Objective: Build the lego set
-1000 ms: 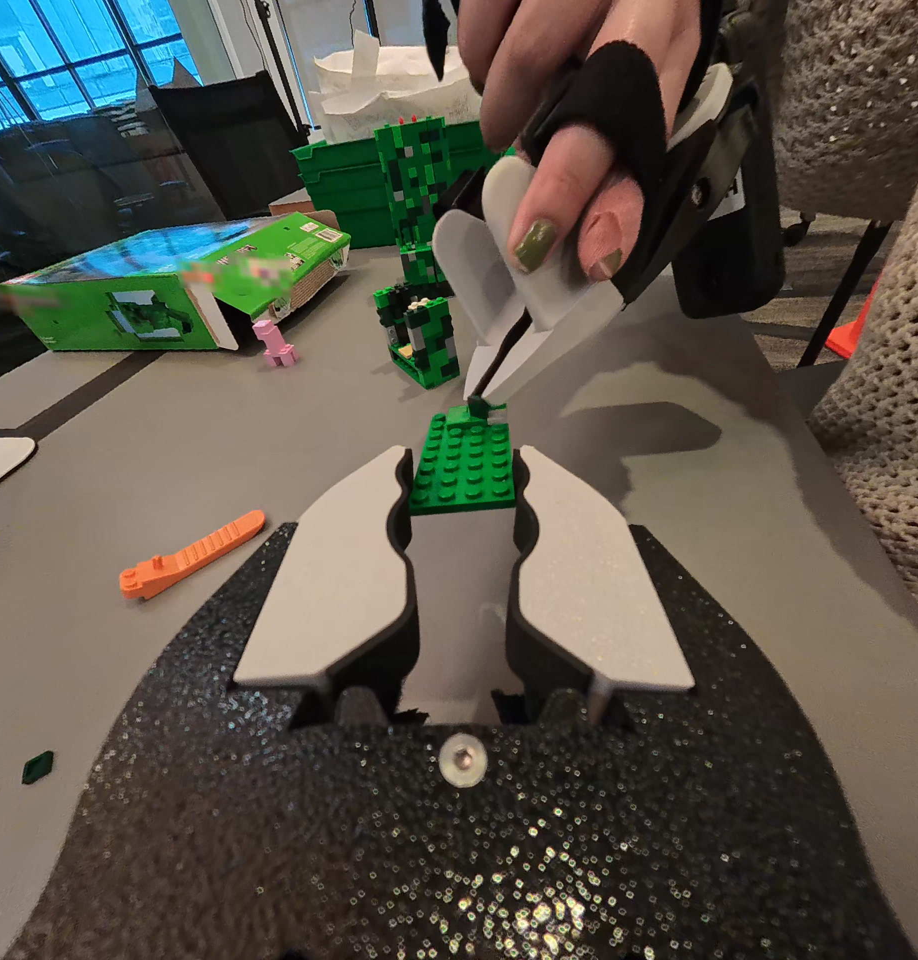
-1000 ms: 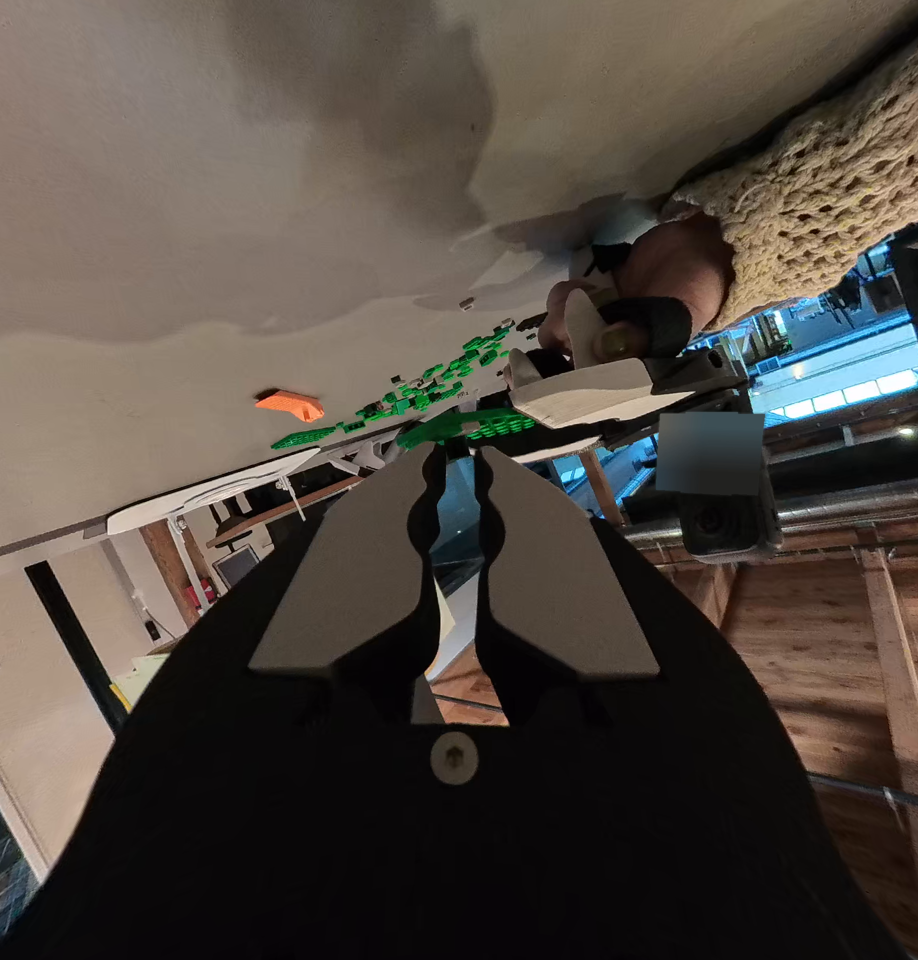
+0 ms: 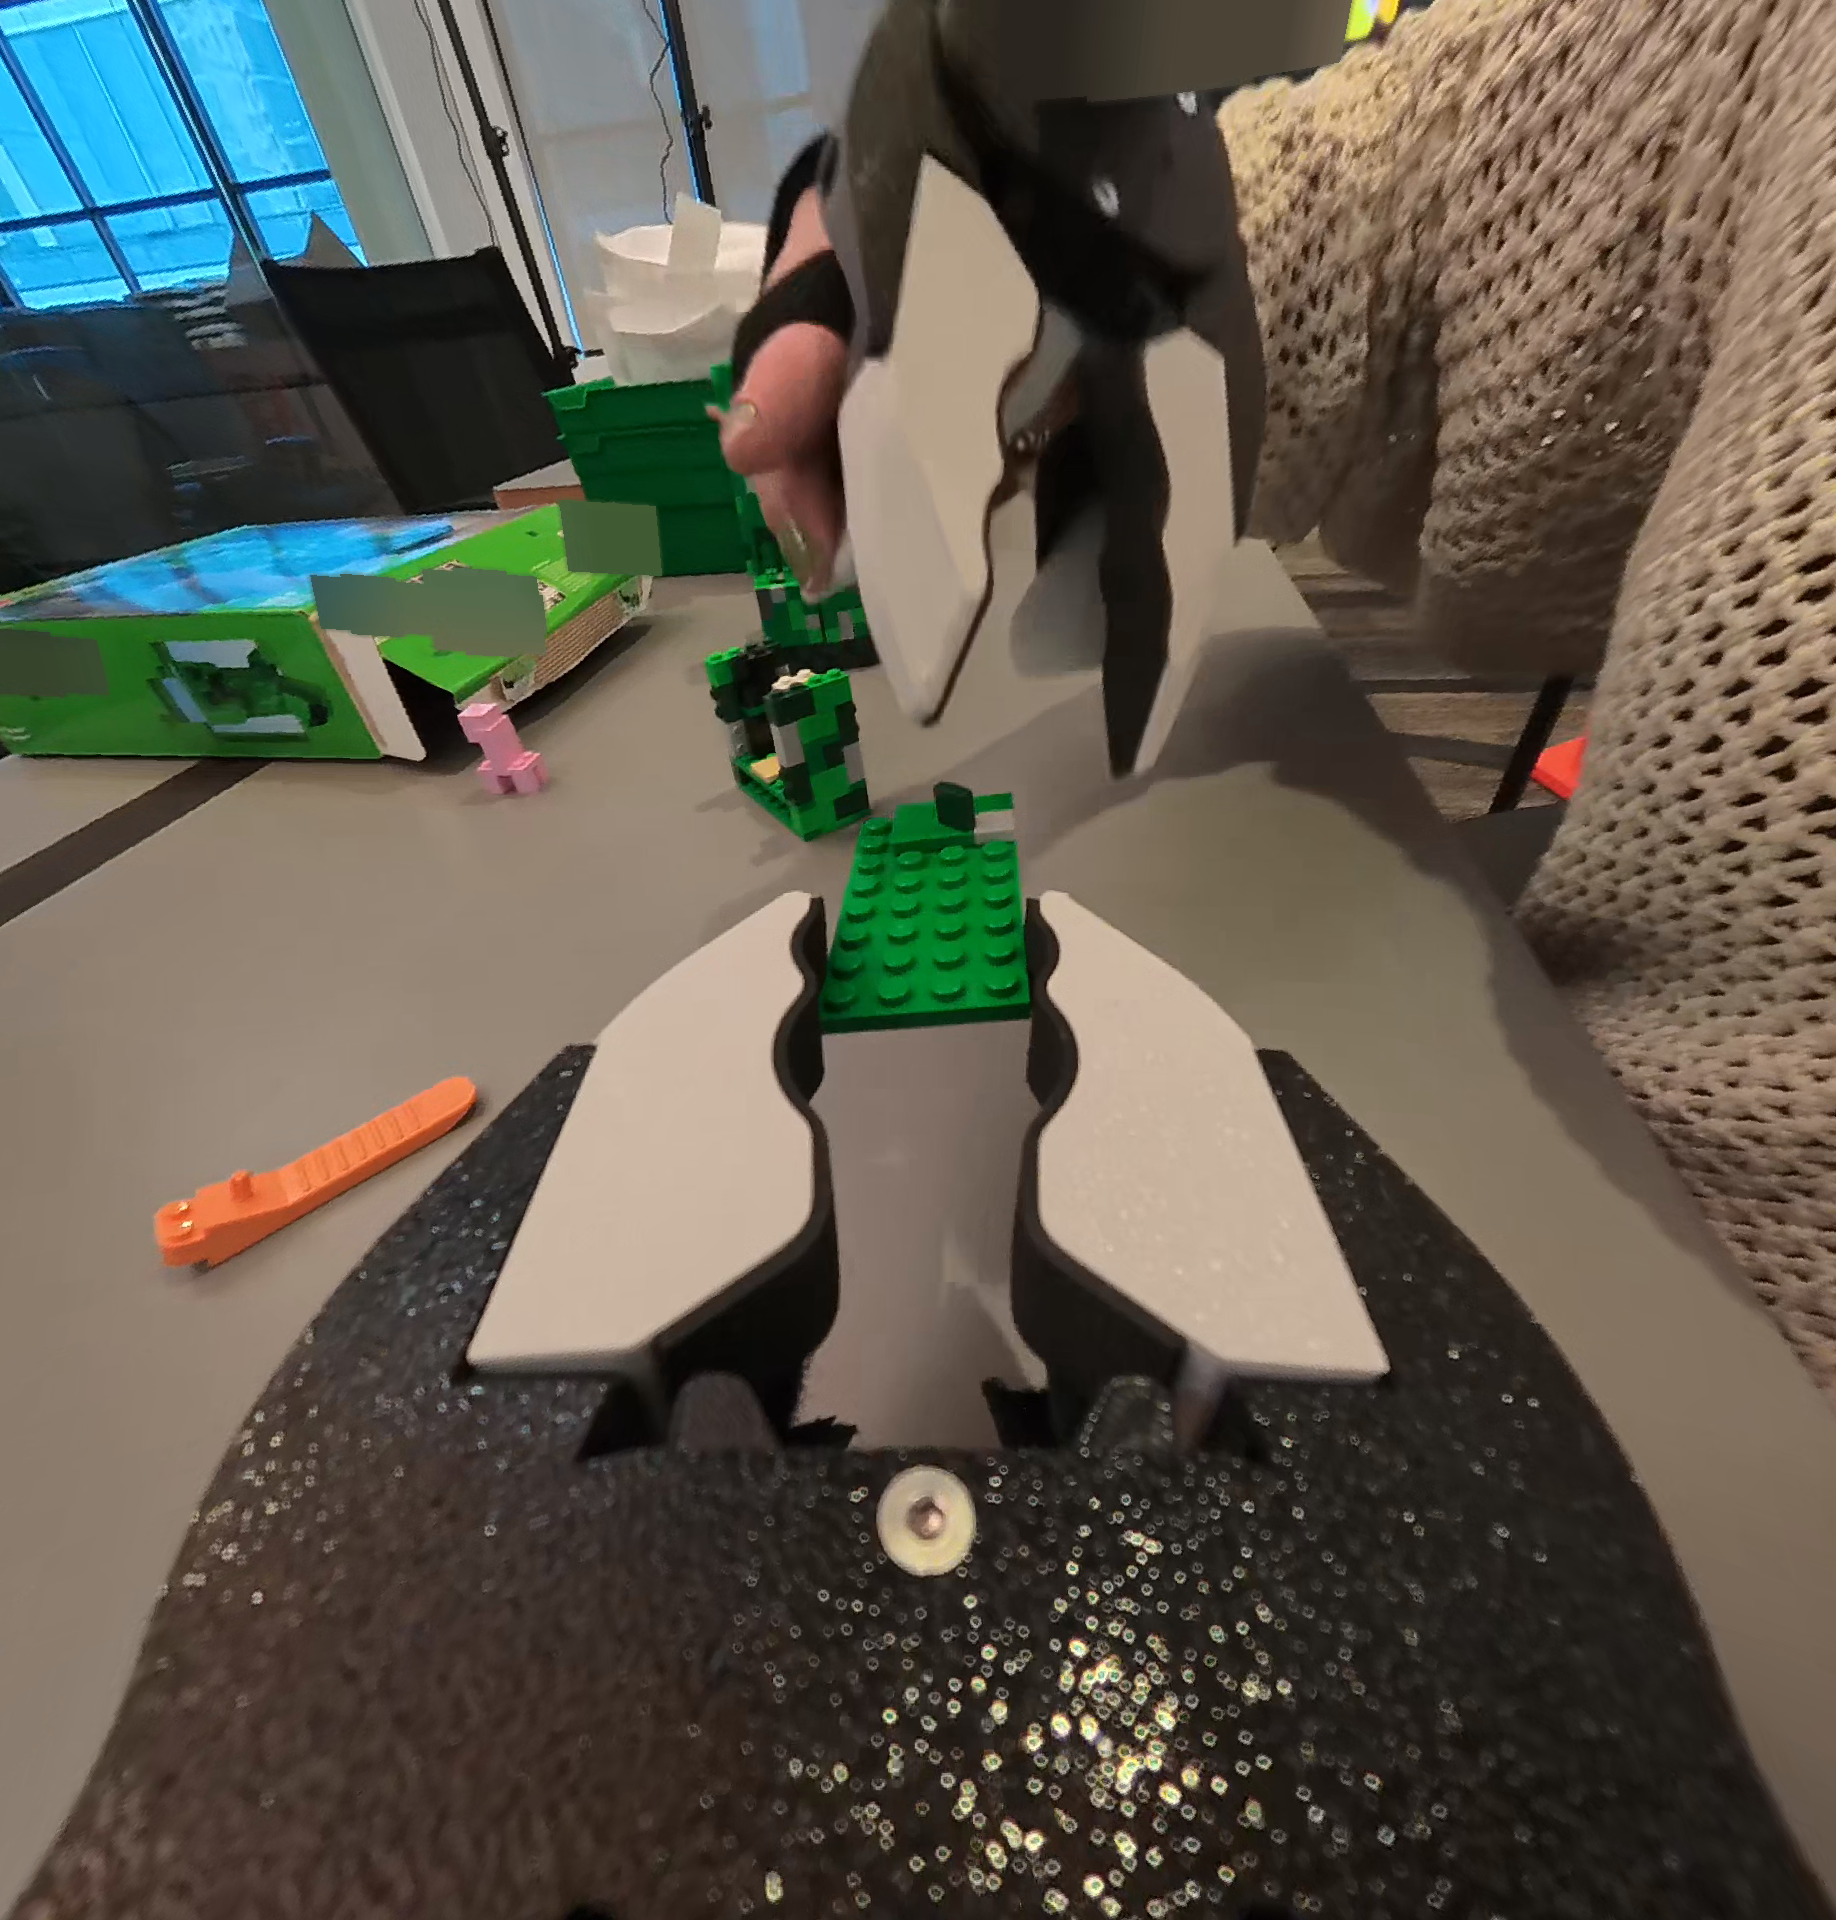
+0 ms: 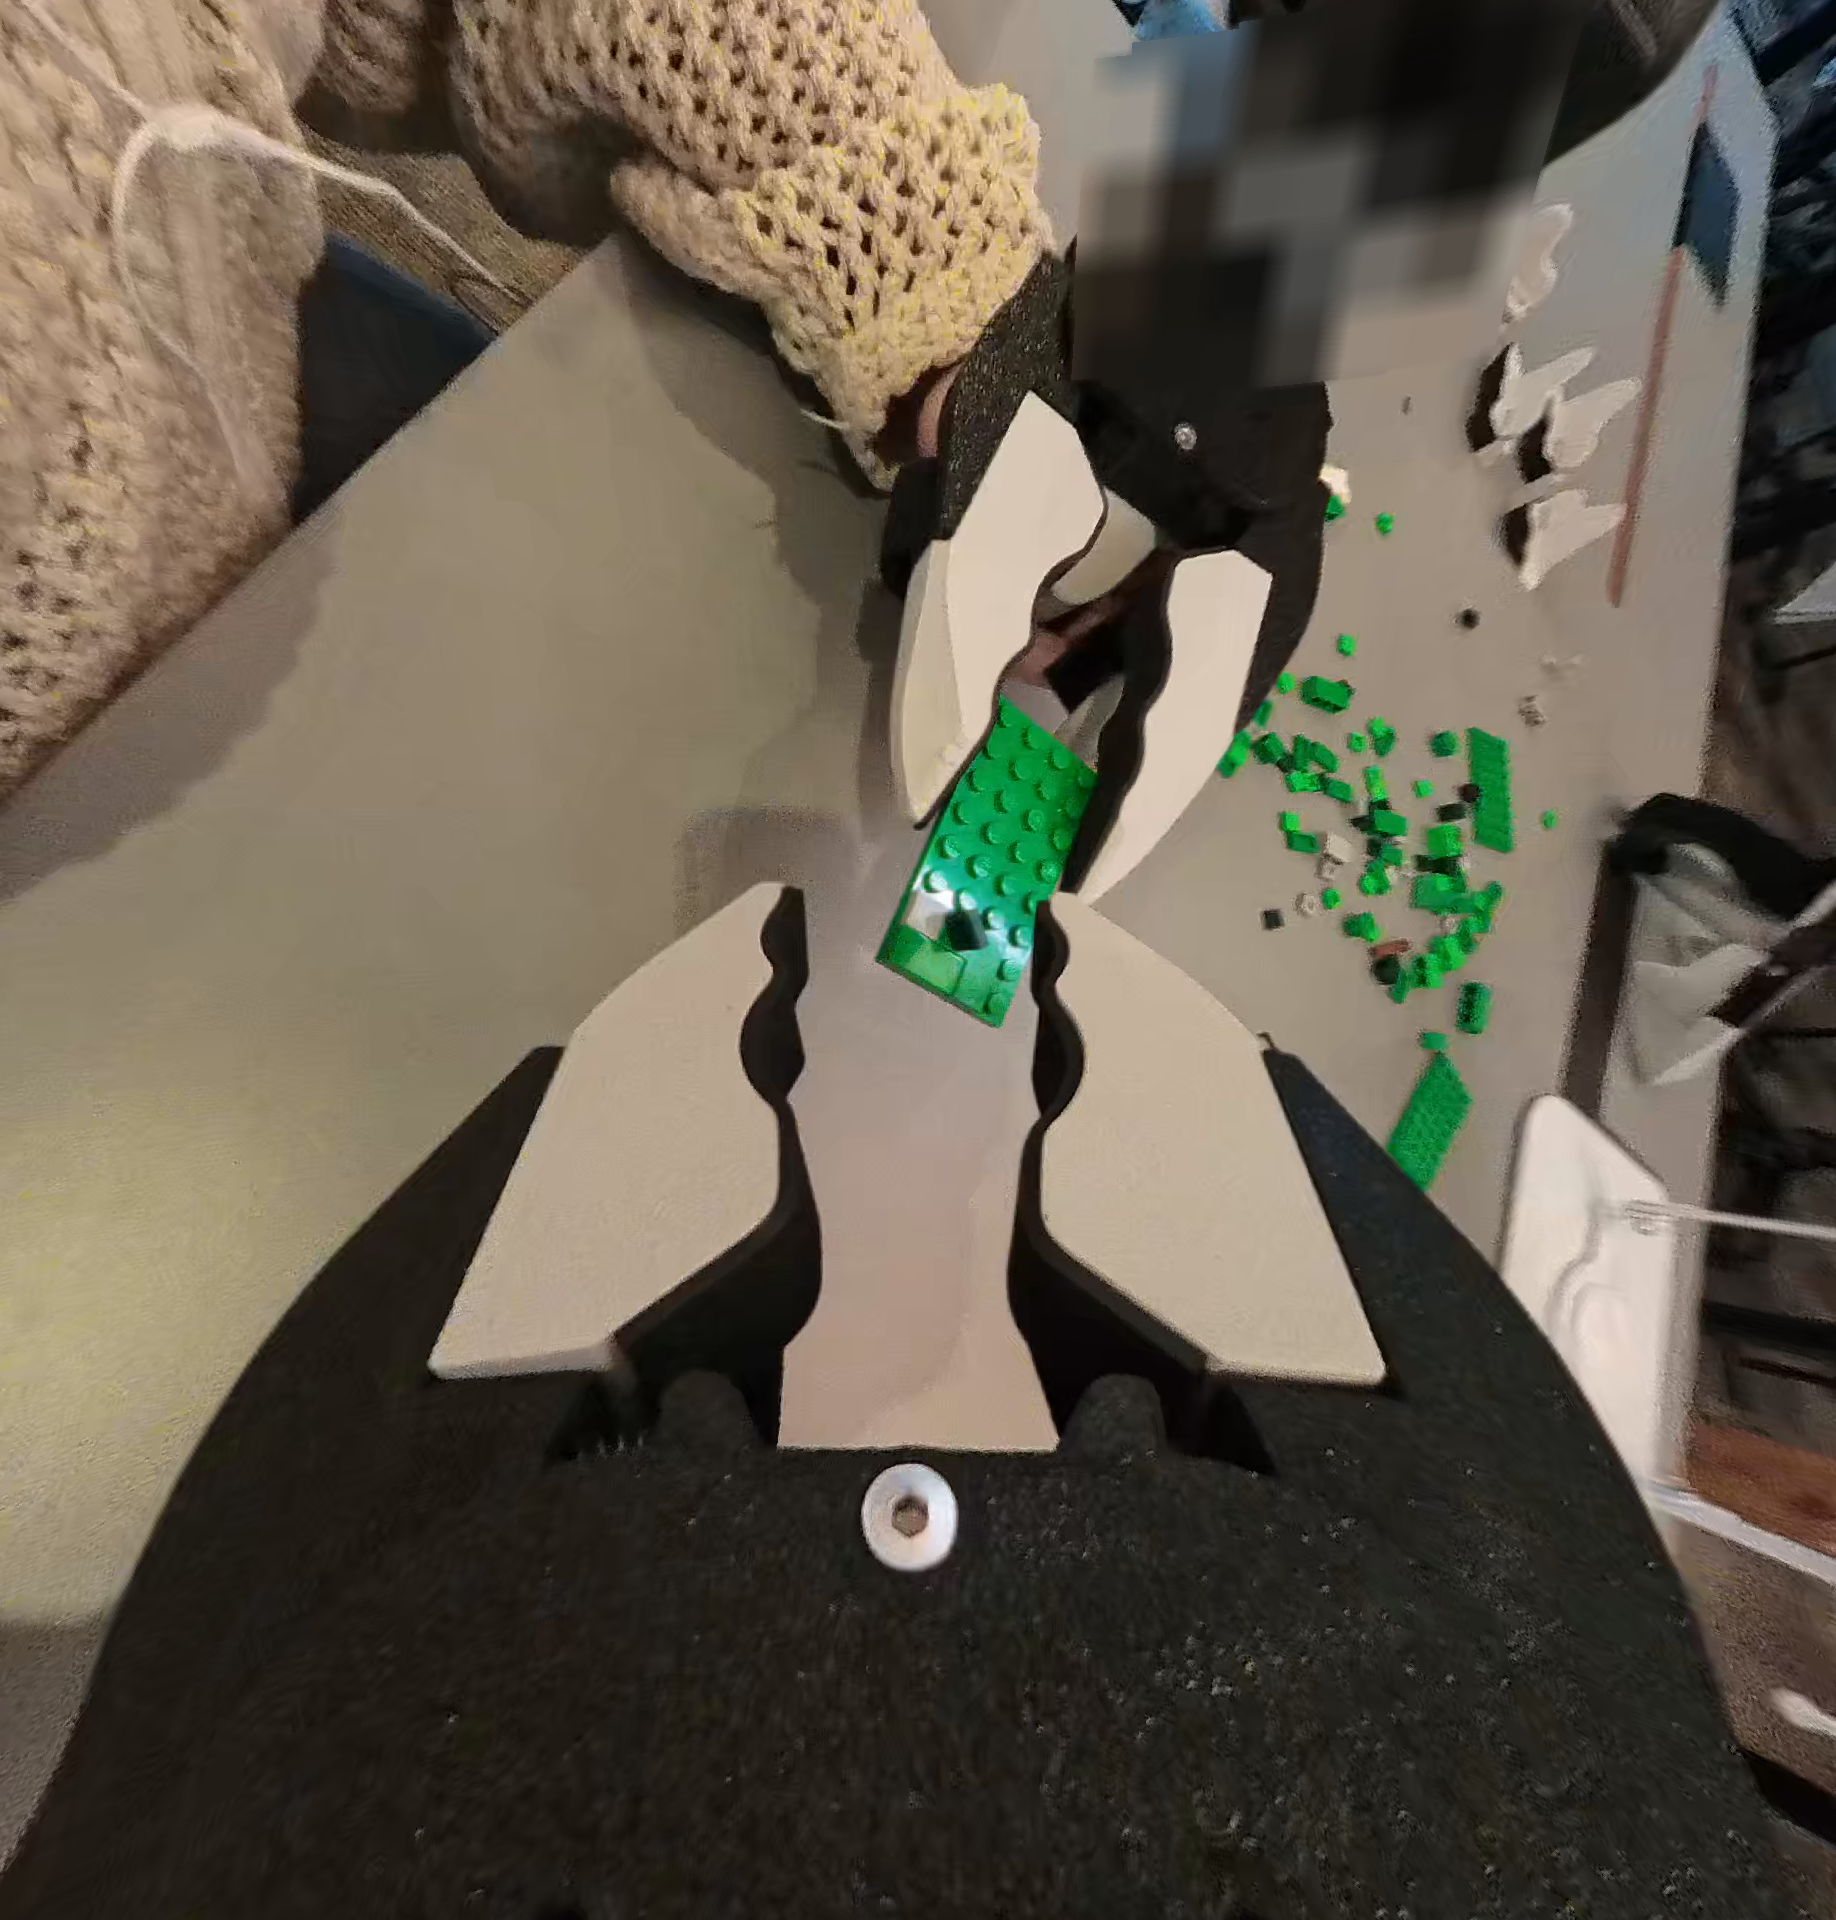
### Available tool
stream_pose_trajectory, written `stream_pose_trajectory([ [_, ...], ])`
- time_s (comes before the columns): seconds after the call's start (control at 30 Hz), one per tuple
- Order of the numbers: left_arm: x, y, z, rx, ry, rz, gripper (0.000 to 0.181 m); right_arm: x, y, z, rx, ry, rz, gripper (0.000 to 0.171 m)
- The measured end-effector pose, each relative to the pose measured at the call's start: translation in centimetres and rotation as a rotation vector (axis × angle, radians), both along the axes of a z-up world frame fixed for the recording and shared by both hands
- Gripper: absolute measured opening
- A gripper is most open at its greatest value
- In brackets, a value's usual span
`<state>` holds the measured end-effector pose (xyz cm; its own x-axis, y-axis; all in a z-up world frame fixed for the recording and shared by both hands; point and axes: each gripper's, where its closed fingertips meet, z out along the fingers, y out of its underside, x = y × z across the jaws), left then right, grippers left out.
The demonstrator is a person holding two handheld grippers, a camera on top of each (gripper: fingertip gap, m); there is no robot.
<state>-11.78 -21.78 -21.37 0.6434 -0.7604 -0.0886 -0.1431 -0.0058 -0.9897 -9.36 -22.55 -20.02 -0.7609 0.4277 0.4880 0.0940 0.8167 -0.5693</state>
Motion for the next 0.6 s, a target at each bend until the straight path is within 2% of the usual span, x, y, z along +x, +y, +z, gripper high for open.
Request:
stream_pose_trajectory([
  [0.23, 0.0, -0.1, 0.1, 0.001, -0.015, -0.006, 0.035, -1.1, 0.6, -1.1, 0.229, 0.125, 0.005, 0.03],
  [0.6, -0.2, 0.0, 0.3, -0.004, -0.036, 0.0, 0.035, -1.3, 0.7, -0.8, 0.283, 0.192, 0.007, 0.02],
])
